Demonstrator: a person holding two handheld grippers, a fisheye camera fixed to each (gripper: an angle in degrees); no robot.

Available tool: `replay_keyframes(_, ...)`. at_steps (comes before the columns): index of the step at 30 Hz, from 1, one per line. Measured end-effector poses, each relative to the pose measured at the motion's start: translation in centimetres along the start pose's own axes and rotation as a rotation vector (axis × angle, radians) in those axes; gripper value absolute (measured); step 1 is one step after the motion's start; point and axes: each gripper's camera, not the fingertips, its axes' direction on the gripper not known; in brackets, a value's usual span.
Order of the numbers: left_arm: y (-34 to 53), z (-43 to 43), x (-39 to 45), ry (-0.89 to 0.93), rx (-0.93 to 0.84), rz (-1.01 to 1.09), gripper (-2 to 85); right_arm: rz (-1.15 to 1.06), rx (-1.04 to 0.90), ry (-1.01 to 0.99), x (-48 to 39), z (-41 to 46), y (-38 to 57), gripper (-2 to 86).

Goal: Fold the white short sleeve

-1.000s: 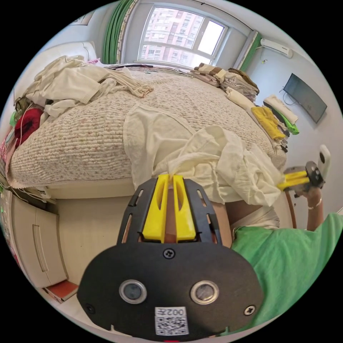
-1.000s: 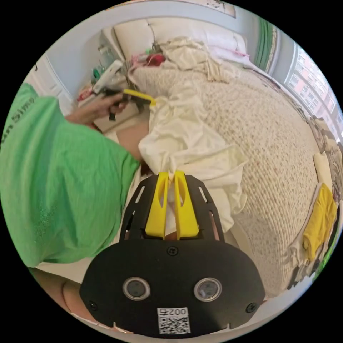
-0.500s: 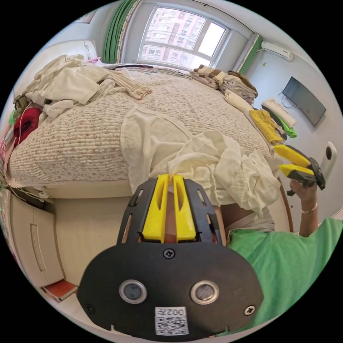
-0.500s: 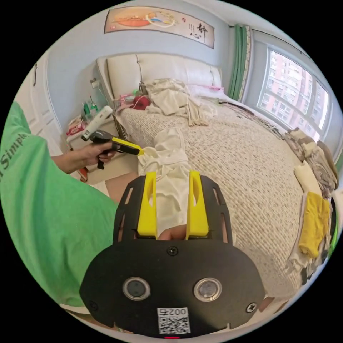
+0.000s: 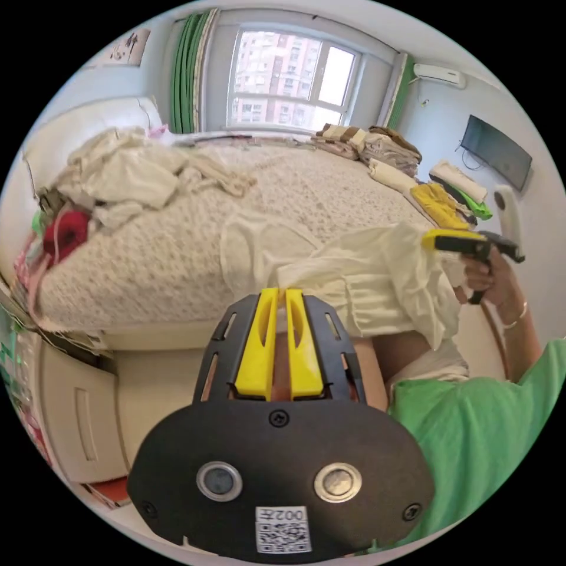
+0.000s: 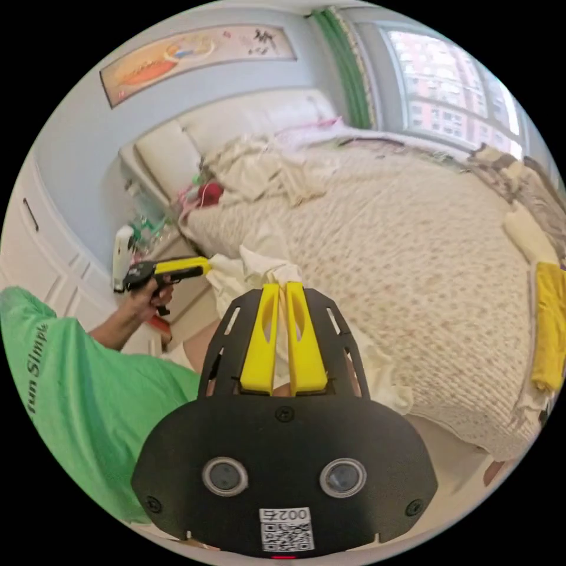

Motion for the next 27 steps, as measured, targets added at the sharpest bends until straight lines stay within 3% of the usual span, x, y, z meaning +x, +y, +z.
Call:
replay_keyframes(5, -5.7, -10.0, 5.6, -0.227, 0.427, 0.291, -1.6, -0.121, 0.239, 0.192, -2.0, -11.0, -3.8, -0.8)
replay_keyframes(9, -8.7, -15.8, 10.1, -0.325, 0.619, 0.408, -1.5, -0.189, 0.393, 0.367, -5.1, -17.5, -6.1, -0.8)
replay_keyframes(13, -10.3, -20.7, 14.1, -0.398, 0.753, 0.469, -1.4, -0.212, 0.449, 0.387, -6.6, -21.2, -7.2, -0.9)
replay_keyframes(19, -9.6, -21.1, 17.8, -0.399, 0.720, 0.513, -1.0, -0.185, 0.465, 0.392, -7.3, -21.0, -5.8, -0.9)
replay_keyframes(21, -8.6, -19.8, 18.5, -0.438, 0.689, 0.504, -0.9, -0.330, 0.451, 0.315, -9.3, -19.9, -3.8, -0.8)
replay_keyframes(24, -6.5, -17.5, 19.6, -0.516, 0.651, 0.510, -0.8, -0.492, 0.192, 0.184, -11.7, -16.0, -1.7, -0.7)
replay_keyframes(27, -4.6, -15.4, 19.9, -0.444, 0.595, 0.508, -0.8, -0.549, 0.061, 0.217, -13.1, -11.0, 1.5, -0.3)
